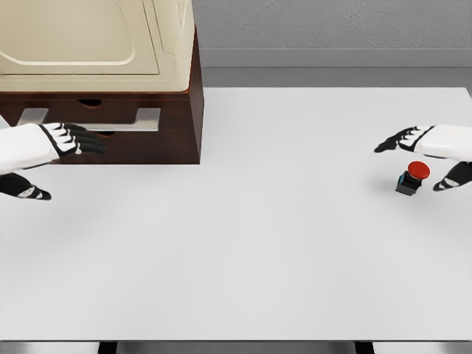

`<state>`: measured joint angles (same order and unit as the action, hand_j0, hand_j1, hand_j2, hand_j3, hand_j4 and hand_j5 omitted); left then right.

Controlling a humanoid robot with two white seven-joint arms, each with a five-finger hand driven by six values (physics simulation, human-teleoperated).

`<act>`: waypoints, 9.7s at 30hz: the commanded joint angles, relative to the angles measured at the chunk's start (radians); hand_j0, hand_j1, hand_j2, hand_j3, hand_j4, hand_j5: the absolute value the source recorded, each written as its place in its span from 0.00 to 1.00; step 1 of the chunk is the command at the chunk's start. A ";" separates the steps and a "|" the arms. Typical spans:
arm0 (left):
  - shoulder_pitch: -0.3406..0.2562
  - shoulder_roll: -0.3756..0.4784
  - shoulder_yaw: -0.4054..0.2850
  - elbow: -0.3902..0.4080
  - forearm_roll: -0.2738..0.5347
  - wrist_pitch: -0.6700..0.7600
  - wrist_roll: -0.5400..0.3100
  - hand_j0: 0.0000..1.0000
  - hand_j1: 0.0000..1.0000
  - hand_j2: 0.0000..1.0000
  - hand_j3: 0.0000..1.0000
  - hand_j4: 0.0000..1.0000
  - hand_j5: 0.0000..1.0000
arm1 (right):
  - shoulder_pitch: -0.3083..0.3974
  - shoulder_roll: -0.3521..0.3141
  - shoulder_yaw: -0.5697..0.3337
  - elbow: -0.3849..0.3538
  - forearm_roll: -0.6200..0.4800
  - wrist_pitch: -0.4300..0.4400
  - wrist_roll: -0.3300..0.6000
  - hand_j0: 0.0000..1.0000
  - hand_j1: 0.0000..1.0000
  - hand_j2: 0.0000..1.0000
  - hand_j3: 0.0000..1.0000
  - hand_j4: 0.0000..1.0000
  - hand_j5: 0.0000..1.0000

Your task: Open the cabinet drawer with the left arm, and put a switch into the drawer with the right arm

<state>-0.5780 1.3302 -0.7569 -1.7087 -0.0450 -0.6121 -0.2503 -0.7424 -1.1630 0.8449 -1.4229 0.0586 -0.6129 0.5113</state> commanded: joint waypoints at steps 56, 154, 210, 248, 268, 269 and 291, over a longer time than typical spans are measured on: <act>-0.056 -0.189 -0.027 0.231 0.154 0.001 -0.095 1.00 1.00 1.00 1.00 1.00 1.00 | -0.146 0.141 0.201 0.274 0.080 0.002 0.065 0.86 0.86 0.86 0.86 0.86 0.86; -0.046 -0.123 -0.064 0.221 0.240 0.001 -0.093 0.83 0.83 0.83 0.83 0.83 0.83 | -0.460 0.436 0.200 0.022 -0.051 0.002 0.073 0.46 0.46 0.46 0.46 0.46 0.46; 0.013 -0.036 -0.099 0.084 0.289 0.001 -0.083 0.78 0.78 0.78 0.78 0.78 0.78 | -0.673 0.890 0.267 0.321 -0.048 0.002 0.082 0.46 0.46 0.46 0.46 0.46 0.46; 0.107 0.058 -0.084 0.011 0.320 0.001 -0.035 0.76 0.76 0.76 0.76 0.76 0.76 | -0.683 0.971 0.281 0.423 -0.039 0.002 0.082 0.54 0.54 0.54 0.54 0.54 0.54; 0.144 0.092 -0.082 -0.022 0.326 0.001 -0.004 0.76 0.76 0.76 0.76 0.76 0.76 | -0.683 0.990 0.290 0.420 -0.034 0.002 0.082 0.74 0.74 0.74 0.74 0.74 0.74; 0.152 0.092 -0.082 -0.023 0.326 0.001 -0.003 0.76 0.76 0.76 0.76 0.76 0.76 | -0.687 1.000 0.290 0.421 -0.034 0.002 0.082 0.74 0.74 0.74 0.74 0.74 0.74; 0.159 0.127 -0.082 -0.026 0.326 0.001 0.026 0.72 0.72 0.72 0.72 0.72 0.72 | -0.704 0.977 0.301 0.266 -0.039 0.002 0.084 1.00 1.00 1.00 1.00 1.00 1.00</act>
<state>-0.4189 1.4525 -0.8357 -1.7446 0.3161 -0.6107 -0.1941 -1.4465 -0.1641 1.1473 -1.1189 0.0247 -0.6137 0.5949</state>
